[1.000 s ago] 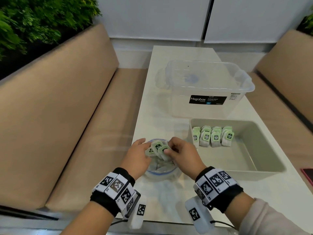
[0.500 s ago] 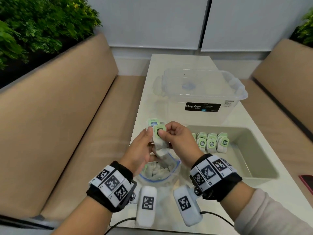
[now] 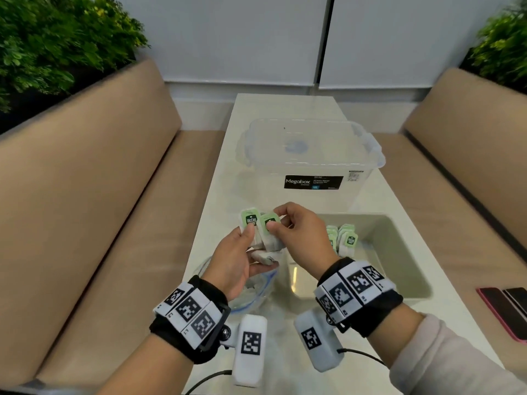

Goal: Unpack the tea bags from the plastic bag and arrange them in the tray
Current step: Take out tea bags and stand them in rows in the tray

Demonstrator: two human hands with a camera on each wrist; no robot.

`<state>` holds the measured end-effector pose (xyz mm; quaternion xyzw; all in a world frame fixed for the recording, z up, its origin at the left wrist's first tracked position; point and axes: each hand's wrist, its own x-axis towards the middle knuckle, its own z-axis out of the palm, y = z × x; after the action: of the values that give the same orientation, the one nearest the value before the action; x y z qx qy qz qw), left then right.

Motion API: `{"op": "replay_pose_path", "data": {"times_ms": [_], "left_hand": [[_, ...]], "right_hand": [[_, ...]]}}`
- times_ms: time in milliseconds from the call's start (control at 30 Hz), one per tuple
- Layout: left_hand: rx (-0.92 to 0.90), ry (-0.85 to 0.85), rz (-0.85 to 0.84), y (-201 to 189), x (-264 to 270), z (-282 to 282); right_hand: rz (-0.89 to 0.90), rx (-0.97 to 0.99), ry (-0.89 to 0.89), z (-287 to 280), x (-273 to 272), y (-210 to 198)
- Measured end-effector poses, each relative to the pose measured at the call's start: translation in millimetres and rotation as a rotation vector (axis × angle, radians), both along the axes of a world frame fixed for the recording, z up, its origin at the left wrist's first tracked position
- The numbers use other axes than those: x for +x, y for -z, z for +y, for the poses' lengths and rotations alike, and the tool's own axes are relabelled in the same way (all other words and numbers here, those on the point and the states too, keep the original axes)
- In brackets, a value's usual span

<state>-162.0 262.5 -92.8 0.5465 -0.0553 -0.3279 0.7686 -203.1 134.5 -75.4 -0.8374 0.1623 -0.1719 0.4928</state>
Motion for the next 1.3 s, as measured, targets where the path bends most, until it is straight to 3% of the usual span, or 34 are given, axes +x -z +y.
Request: {"op": "replay_pose_path", "data": {"times_ms": [233, 567, 800, 1100, 1300], "left_hand": [[0.021, 0.012, 0.005, 0, -17, -40], [0.063, 0.049, 0.062, 7, -37, -101], [0.086, 0.048, 0.075, 19, -44, -113], [0.126, 0.012, 0.082, 33, -45, -110], [0.120, 0.005, 0.090, 36, -45, -109]], "right_hand": [[0.061, 0.080, -0.114, -64, -30, -15], [0.330, -0.369, -0.118, -204, -30, -17], [0.545, -0.695, -0.200, -231, -14, -6], [0.648, -0.894, -0.286, -240, 8, 5], [0.739, -0.915, -0.320, -241, 19, 15]]}}
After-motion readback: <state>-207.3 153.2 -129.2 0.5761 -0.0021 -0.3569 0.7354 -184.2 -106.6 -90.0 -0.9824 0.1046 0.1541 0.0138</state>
